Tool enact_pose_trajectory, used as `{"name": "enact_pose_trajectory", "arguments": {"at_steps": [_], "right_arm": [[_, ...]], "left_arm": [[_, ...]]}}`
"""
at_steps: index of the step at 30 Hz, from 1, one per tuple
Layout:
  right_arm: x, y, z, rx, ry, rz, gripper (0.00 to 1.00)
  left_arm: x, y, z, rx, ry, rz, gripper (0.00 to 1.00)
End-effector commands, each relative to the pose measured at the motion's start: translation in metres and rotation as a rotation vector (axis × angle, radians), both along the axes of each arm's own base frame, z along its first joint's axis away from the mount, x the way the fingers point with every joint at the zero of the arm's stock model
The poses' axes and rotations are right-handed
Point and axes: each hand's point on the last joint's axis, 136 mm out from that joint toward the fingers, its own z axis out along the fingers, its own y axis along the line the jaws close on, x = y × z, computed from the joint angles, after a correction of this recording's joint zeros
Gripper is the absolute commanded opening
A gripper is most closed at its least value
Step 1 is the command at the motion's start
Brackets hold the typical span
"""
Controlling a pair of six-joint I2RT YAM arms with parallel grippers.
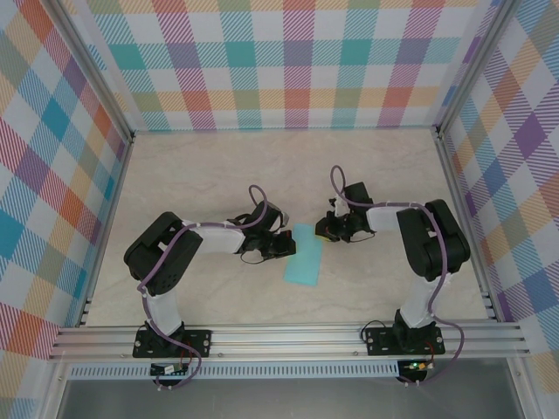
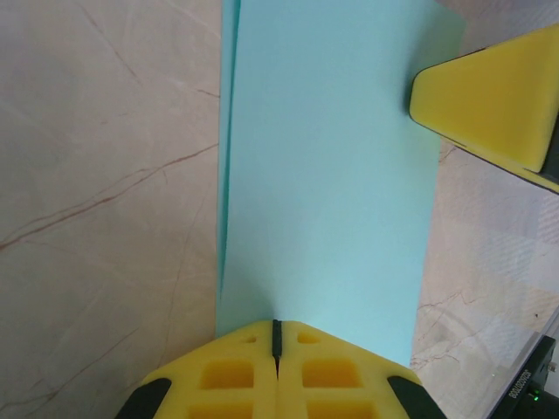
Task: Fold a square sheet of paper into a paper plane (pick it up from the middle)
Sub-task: Fold the square sheet of paper in half at the center of the table.
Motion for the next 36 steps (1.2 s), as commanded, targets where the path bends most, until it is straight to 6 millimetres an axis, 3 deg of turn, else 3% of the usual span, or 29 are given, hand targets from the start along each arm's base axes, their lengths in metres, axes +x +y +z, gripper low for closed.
{"name": "enact_pose_trajectory", "arguments": {"at_steps": [1,4,9,12,15,21,24,32,36], "right_arm": [[-0.009,-0.004,-0.017,-0.027,0.038,0.009,0.08],[-0.004,-0.003,-0.009,-0.024,0.026,0.006,0.08],[0.013,0.0,0.022,-0.005,-0.038,0.009,0.09],[0.019,-0.001,0.027,-0.01,-0.045,0.013,0.09],[0.02,-0.002,0.018,-0.022,-0.025,0.015,0.09],[0.007,-0.009,-0.017,-0.063,0.055,0.003,0.07],[0.004,-0.01,-0.023,-0.069,0.071,0.005,0.06],[0.03,-0.007,0.021,-0.055,-0.013,0.009,0.07],[0.033,-0.007,0.024,-0.049,-0.019,0.012,0.07]], "left_arm": [[-0.035,0.045,-0.059,0.249,0.13,0.011,0.0],[-0.036,0.046,-0.059,0.254,0.131,0.009,0.0],[-0.037,0.046,-0.059,0.255,0.132,0.005,0.0],[-0.037,0.046,-0.058,0.253,0.13,0.005,0.0],[-0.037,0.047,-0.058,0.253,0.13,0.008,0.0],[-0.036,0.046,-0.058,0.251,0.126,0.008,0.0],[-0.036,0.045,-0.057,0.25,0.127,0.007,0.0],[-0.035,0.046,-0.055,0.255,0.12,0.007,0.0],[-0.035,0.047,-0.055,0.255,0.12,0.012,0.0]]}}
